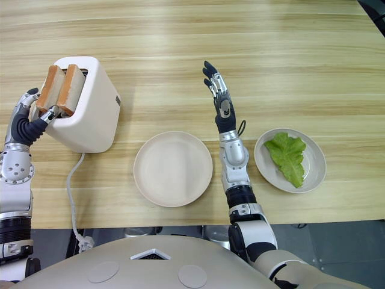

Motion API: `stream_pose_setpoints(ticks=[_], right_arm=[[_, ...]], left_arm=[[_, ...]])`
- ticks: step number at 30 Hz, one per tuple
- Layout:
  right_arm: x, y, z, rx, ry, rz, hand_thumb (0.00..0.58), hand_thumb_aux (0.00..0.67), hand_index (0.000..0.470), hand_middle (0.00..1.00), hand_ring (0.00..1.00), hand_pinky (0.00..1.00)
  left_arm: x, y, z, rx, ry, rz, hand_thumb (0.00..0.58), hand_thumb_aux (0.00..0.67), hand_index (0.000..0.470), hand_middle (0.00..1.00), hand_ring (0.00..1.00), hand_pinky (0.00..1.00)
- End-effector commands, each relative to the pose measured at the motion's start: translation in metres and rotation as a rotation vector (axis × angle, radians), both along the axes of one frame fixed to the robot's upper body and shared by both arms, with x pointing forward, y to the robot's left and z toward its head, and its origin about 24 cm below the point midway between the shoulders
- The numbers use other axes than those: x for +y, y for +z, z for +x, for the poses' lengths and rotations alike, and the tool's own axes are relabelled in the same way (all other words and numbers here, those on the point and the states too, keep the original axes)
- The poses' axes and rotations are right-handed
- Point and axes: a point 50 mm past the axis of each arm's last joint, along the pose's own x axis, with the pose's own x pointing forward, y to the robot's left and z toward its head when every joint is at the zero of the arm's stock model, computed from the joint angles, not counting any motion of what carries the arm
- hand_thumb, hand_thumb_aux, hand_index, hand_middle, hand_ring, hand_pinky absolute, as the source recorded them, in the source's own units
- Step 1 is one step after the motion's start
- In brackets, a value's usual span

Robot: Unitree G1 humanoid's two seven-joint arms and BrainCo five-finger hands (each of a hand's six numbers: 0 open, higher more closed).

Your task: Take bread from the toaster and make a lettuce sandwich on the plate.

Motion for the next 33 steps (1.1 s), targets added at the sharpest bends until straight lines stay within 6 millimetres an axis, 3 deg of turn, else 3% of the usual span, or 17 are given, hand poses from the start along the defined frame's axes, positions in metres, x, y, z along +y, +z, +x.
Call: stream_pose_setpoints(ticks=[1, 5, 6, 7, 8, 9, 10, 11, 25, 29, 33], right_arm=[[0.000, -0.003, 0.000, 0.014, -0.001, -0.006, 0.000, 0.000, 0.000, 0.00, 0.00, 0.00], [0.001, -0.003, 0.000, 0.016, 0.002, -0.011, 0.000, 0.000, 0.000, 0.00, 0.00, 0.00], [0.001, -0.003, 0.000, 0.016, 0.002, -0.011, 0.000, 0.000, 0.000, 0.00, 0.00, 0.00], [0.001, -0.003, 0.000, 0.016, 0.002, -0.012, 0.000, 0.000, 0.000, 0.00, 0.00, 0.00], [0.002, -0.003, 0.000, 0.016, 0.001, -0.013, 0.000, 0.000, 0.000, 0.00, 0.00, 0.00], [0.002, -0.004, 0.000, 0.017, 0.001, -0.014, 0.000, 0.000, 0.000, 0.00, 0.00, 0.00], [0.002, -0.004, 0.000, 0.017, 0.002, -0.015, 0.000, 0.000, 0.000, 0.00, 0.00, 0.00], [0.003, -0.004, 0.001, 0.018, 0.003, -0.015, 0.000, 0.000, 0.000, 0.00, 0.00, 0.00], [0.002, -0.005, 0.003, 0.021, -0.003, -0.024, 0.000, 0.000, 0.000, 0.00, 0.00, 0.00], [0.002, -0.006, 0.004, 0.022, -0.006, -0.024, 0.000, 0.000, 0.000, 0.00, 0.00, 0.00], [0.002, -0.006, 0.005, 0.021, -0.009, -0.023, 0.000, 0.000, 0.000, 0.00, 0.00, 0.00]], left_arm=[[-0.004, 0.003, 0.003, 0.002, -0.012, 0.015, 0.422, 0.321, 0.220, 0.00, 0.00, 0.00], [-0.010, 0.011, 0.008, -0.033, -0.034, 0.028, 0.398, 0.294, 0.202, 0.00, 0.00, 0.00], [-0.012, 0.012, 0.009, -0.040, -0.041, 0.031, 0.458, 0.363, 0.249, 0.00, 0.00, 0.00], [-0.014, 0.014, 0.010, -0.048, -0.048, 0.033, 0.458, 0.363, 0.249, 0.00, 0.00, 0.00], [-0.016, 0.016, 0.011, -0.056, -0.054, 0.034, 0.561, 0.549, 0.377, 0.00, 0.00, 0.00], [-0.017, 0.017, 0.012, -0.064, -0.058, 0.038, 0.580, 0.670, 0.460, 0.00, 0.00, 0.00], [-0.018, 0.018, 0.013, -0.073, -0.060, 0.038, 0.580, 0.670, 0.460, 0.55, 0.55, 0.55], [-0.019, 0.020, 0.013, -0.082, -0.061, 0.037, 0.580, 0.670, 0.460, 1.00, 1.00, 1.00], [-0.031, 0.052, 0.016, -0.235, -0.073, 0.074, 0.580, 0.670, 0.460, 1.00, 1.00, 1.00], [-0.034, 0.074, 0.015, -0.334, -0.075, 0.085, 0.580, 0.670, 0.460, 1.00, 1.00, 1.00], [-0.028, 0.109, 0.009, -0.470, -0.029, 0.150, 0.580, 0.670, 0.460, 1.00, 1.00, 1.00]])
